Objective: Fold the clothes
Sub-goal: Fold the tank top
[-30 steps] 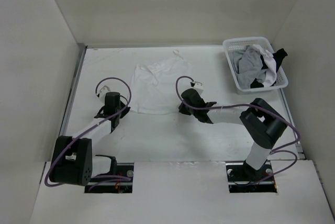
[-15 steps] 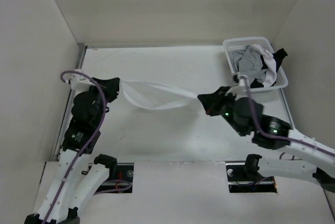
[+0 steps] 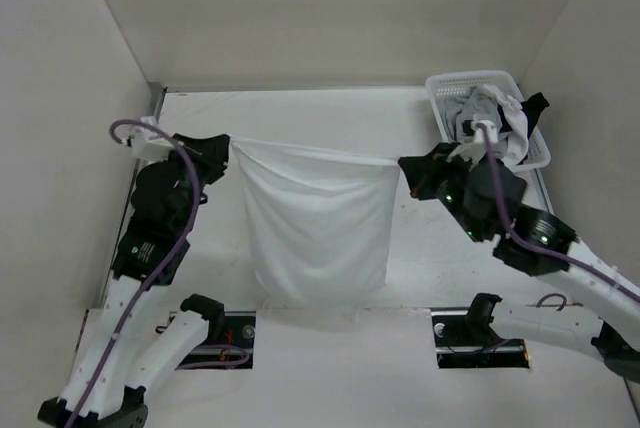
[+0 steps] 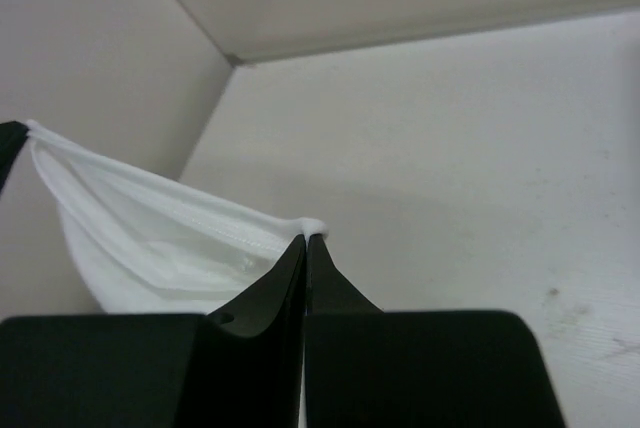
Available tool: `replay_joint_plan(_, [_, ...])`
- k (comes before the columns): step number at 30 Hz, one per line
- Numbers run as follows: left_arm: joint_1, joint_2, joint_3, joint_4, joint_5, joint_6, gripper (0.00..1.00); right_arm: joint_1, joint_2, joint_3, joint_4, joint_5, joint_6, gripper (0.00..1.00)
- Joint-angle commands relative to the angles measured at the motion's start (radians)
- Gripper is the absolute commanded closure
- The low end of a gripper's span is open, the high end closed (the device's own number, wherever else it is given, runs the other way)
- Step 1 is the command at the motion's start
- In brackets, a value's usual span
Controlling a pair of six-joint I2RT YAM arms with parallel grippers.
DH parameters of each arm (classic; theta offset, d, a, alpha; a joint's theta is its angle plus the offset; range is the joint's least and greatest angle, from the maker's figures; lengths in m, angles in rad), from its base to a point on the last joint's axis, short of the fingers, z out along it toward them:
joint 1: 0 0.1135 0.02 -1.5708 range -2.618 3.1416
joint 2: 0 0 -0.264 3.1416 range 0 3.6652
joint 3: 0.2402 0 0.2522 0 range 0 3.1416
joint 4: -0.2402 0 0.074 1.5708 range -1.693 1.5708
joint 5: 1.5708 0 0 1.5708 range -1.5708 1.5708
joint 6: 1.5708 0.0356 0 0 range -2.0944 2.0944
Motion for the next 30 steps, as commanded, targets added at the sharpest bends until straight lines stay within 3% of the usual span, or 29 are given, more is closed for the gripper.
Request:
replay_joint_plan(1, [0.036,0.100,-0.093,0.020,-0.011,-0.034,1.00,-0.167,0.088,-0.075,0.105,-0.263,-0.033,0.99])
replay_joint_plan(5, [0.098,0.295,-0.086,0.160,0.029,-0.077,1.00,-0.363,0.271,-0.035,0.241,-0.425,-0.037,0.99])
replay_joint_plan(9, [0.105,0.496,0.101,0.240,0.116,-0.125,1.00,-0.485,0.466,0.179,0.260,-0.507,-0.050,0.99])
replay_joint_plan(13, [0.099,0.539,0.265,0.247,0.131,-0.118,1.00,-0.531,0.558,0.422,0.185,-0.537,-0.077,1.00])
replay_joint_plan(17, [0.125,0.501,0.268,0.254,0.121,-0.083,1.00,-0.542,0.540,0.494,0.148,-0.544,-0.106,0.99])
replay_joint_plan(21, [0.133,0.463,0.125,0.290,0.119,-0.095,1.00,-0.543,0.495,0.352,0.165,-0.546,-0.093,0.98])
replay_joint_plan(30, [0.124,0.351,-0.423,0.484,0.154,-0.128,0.99,-0.511,0.405,-0.288,0.398,-0.555,0.065,0.98])
